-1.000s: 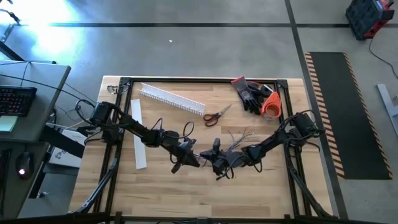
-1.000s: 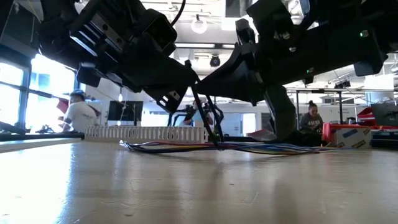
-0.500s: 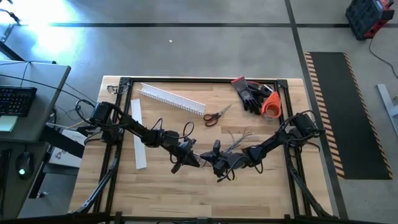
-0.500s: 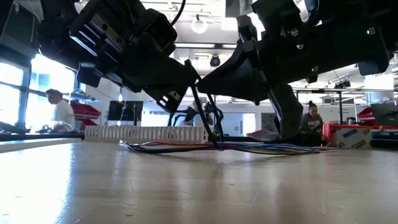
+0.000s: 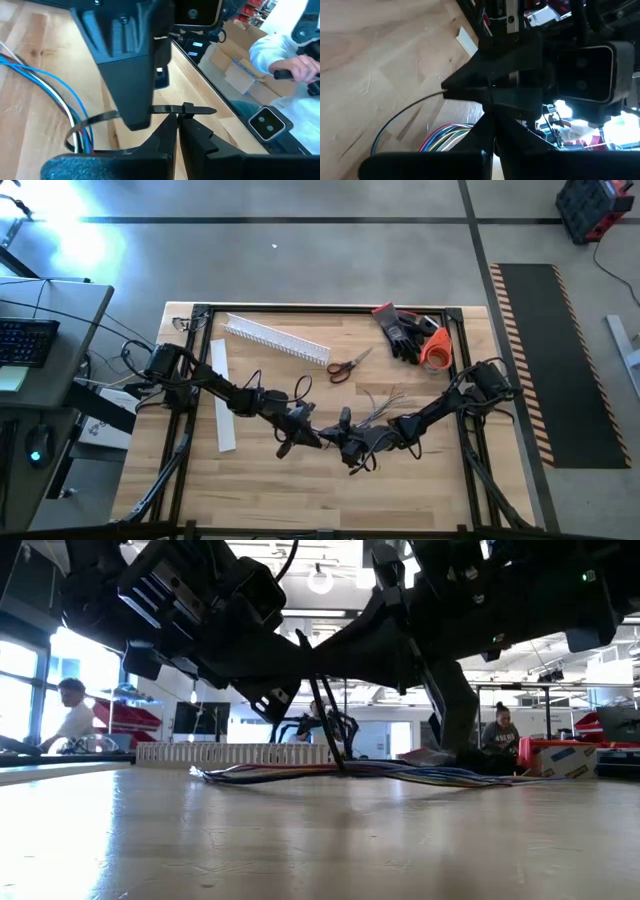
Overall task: Ziptie cables
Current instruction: Wrap the black zip tie on the cables
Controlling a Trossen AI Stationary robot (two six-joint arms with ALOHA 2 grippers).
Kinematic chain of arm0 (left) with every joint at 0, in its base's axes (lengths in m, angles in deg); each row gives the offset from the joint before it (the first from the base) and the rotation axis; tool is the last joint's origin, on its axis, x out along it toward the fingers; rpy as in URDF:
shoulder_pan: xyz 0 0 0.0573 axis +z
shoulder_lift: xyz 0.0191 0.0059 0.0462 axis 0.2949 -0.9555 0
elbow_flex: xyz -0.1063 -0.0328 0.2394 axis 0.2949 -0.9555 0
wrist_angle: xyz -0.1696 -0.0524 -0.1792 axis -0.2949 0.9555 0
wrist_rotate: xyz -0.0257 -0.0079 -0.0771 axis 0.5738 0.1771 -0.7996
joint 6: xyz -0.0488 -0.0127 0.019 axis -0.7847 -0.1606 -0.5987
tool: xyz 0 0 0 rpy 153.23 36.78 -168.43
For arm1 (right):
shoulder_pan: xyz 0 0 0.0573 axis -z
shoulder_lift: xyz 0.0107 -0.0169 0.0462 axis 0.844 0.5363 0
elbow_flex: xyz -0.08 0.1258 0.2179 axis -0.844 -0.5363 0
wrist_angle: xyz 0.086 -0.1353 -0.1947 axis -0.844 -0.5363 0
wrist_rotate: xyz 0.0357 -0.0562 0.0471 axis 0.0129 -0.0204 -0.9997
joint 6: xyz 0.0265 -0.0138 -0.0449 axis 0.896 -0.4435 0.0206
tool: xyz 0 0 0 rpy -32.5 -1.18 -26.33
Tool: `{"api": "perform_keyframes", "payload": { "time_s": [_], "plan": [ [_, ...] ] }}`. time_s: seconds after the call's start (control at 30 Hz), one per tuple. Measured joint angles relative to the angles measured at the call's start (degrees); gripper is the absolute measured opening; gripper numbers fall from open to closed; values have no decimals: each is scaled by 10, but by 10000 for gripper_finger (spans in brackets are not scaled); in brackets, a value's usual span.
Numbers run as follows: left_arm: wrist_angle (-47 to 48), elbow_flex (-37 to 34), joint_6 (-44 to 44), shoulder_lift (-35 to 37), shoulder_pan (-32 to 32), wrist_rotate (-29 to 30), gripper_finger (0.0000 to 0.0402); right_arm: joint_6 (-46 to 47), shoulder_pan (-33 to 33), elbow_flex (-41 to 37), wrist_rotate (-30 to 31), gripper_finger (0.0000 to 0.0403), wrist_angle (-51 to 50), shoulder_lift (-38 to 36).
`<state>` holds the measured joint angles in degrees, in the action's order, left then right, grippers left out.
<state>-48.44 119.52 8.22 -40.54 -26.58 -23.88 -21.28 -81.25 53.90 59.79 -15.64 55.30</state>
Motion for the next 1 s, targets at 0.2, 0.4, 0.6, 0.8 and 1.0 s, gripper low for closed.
{"api": "perform_keyframes", "payload": {
  "time_s": [0.2, 0.4, 0.6, 0.8, 1.0],
  "plan": [
    [1, 0, -41, 0, 9, 15, 0, -31, -3, 1, -2, 0, -4, 0],
    [4, 0, -42, -1, 16, 9, 0, -71, -17, 15, 2, 0, -22, 0],
    [7, 0, -42, -1, 15, 14, 0, -28, -14, 20, 5, 0, -41, 0],
    [9, 0, -42, -1, 15, 15, 0, -23, -14, 20, 13, 16, -43, 0],
    [12, 0, -42, -1, 16, 24, 0, -10, -15, 20, 68, 95, -57, -1]
  ]
}}
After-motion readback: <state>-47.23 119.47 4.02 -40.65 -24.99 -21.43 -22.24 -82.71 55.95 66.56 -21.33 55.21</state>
